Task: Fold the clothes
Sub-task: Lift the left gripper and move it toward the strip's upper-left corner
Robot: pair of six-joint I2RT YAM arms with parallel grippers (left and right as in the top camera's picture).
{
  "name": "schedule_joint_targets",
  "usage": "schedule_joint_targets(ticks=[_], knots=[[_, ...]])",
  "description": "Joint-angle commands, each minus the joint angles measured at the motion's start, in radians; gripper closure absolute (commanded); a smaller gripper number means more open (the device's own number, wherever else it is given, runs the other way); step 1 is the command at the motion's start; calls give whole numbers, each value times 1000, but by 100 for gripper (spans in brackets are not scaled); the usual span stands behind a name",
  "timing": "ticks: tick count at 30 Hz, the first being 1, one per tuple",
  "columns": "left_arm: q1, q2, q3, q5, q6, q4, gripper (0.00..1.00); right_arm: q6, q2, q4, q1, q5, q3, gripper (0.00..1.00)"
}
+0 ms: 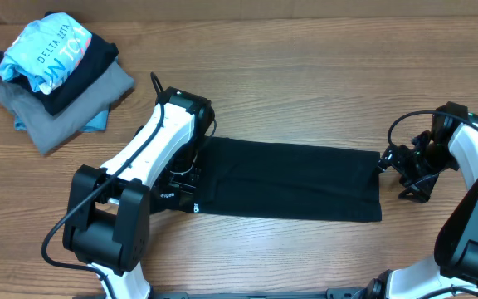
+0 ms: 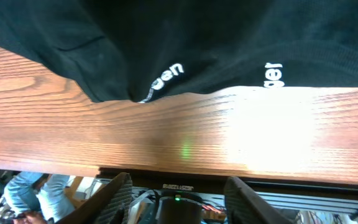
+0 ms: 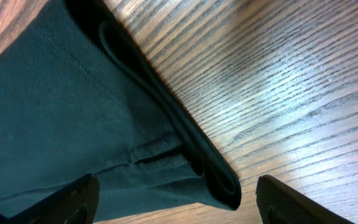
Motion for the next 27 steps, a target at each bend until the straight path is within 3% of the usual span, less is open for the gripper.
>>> schedule_joint_targets(ticks=[1,5,7,10,16,22,27], knots=[[-3,-10,52,-42,-11,16,45,-1,-19,7,-3,-5,17,15],[2,-10,105,-55,-24,98,43,-1,-19,7,-3,-5,17,15],[13,-10,108,-91,-40,182,46,-1,-19,7,-3,-5,17,15],[61,-9,107,-148,-100,327,41,-1,-19,3,-3,-5,17,15],[185,-6,106,-93,-95,375,37,1,-19,14,-3,-5,17,16],[292,37,106,114,43,434,35,34,-19,105,-3,-1,17,16],[307,99,106,290,145,489,29,35,-19,216,-3,-7,13,15]])
